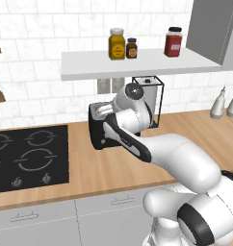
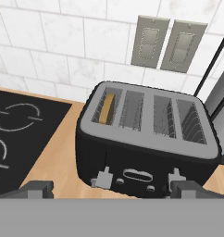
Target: Start the toaster. Once the lever pops up, take the bread to the plate on the dining counter.
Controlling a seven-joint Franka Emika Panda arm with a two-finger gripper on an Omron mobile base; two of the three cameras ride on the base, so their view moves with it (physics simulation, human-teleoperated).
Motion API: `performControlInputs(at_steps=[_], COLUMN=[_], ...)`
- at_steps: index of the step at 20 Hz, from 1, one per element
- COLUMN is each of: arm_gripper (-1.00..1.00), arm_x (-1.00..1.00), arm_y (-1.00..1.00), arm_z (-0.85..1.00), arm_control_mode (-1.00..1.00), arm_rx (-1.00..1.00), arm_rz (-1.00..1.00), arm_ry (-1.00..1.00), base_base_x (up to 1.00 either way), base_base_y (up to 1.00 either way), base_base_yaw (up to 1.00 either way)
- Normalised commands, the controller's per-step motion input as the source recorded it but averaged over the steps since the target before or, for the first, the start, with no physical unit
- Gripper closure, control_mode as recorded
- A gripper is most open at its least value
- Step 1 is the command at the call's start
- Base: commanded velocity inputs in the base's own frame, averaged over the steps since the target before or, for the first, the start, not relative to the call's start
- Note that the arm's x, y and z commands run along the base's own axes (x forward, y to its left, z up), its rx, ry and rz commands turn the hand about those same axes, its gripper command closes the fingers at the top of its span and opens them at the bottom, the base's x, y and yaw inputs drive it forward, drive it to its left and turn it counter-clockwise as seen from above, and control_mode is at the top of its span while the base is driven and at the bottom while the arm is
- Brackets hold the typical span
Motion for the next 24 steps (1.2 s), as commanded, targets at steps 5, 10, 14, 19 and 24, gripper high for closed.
performControlInputs(at_steps=[5,10,14,19,24], arm_gripper=[-1.00,-1.00,-1.00,-1.00,-1.00], arm_x=[0.00,0.00,0.00,0.00,0.00], arm_y=[0.00,0.00,0.00,0.00,0.00], arm_z=[0.00,0.00,0.00,0.00,0.00], arm_control_mode=[-1.00,-1.00,-1.00,-1.00,-1.00], arm_rx=[0.00,0.00,0.00,0.00,0.00], arm_rz=[0.00,0.00,0.00,0.00,0.00], arm_ry=[0.00,0.00,0.00,0.00,0.00], base_base_x=[0.00,0.00,0.00,0.00,0.00], base_base_y=[0.00,0.00,0.00,0.00,0.00], base_base_yaw=[0.00,0.00,0.00,0.00,0.00])
